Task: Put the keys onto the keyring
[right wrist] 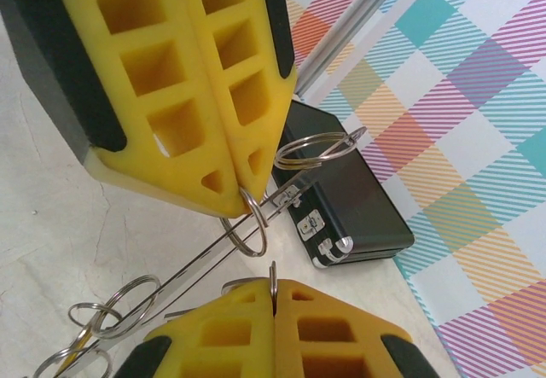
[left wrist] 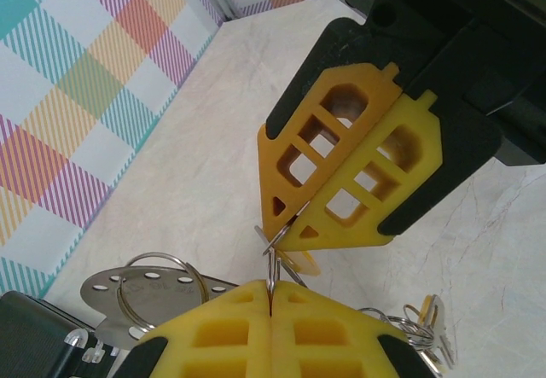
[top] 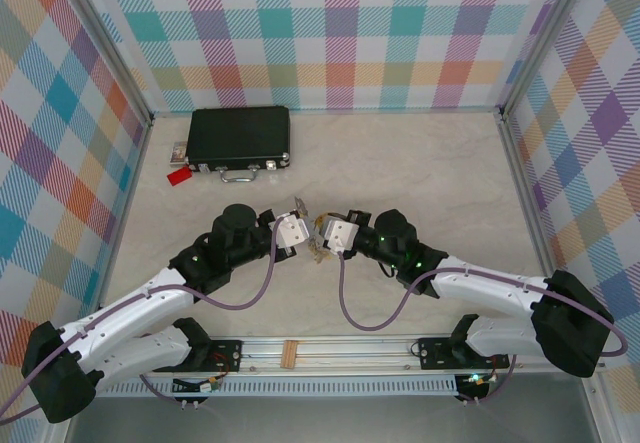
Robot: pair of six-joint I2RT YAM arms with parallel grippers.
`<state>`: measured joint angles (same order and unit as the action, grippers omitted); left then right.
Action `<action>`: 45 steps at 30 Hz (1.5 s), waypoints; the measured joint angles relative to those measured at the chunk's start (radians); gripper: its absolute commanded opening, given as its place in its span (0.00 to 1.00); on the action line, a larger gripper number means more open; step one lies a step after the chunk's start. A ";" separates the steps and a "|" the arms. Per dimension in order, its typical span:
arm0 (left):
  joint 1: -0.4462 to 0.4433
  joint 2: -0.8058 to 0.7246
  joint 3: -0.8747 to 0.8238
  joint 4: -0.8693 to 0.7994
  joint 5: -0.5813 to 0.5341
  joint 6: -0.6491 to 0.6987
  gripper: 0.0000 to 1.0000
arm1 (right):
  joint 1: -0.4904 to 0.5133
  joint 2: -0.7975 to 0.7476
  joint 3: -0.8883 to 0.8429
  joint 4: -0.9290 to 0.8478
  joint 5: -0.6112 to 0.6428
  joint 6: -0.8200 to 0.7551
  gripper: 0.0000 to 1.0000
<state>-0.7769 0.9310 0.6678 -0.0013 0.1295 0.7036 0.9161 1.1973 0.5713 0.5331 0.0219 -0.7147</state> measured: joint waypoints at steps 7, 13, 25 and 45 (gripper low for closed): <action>0.000 0.000 0.000 0.000 0.000 0.000 0.00 | 0.000 -0.003 0.000 -0.001 -0.019 0.000 0.00; 0.000 0.000 0.000 0.000 0.001 0.000 0.00 | 0.000 -0.003 0.000 -0.001 -0.026 0.000 0.00; 0.000 0.000 0.000 -0.001 0.004 -0.005 0.00 | 0.002 -0.003 0.000 -0.003 -0.029 -0.004 0.00; 0.000 0.001 0.001 -0.023 0.003 -0.034 0.00 | 0.040 0.024 0.000 -0.012 -0.003 -0.035 0.00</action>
<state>-0.7769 0.9321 0.6685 -0.0238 0.1322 0.6697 0.9562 1.2217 0.5713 0.5213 0.0185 -0.7494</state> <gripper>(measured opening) 0.045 0.048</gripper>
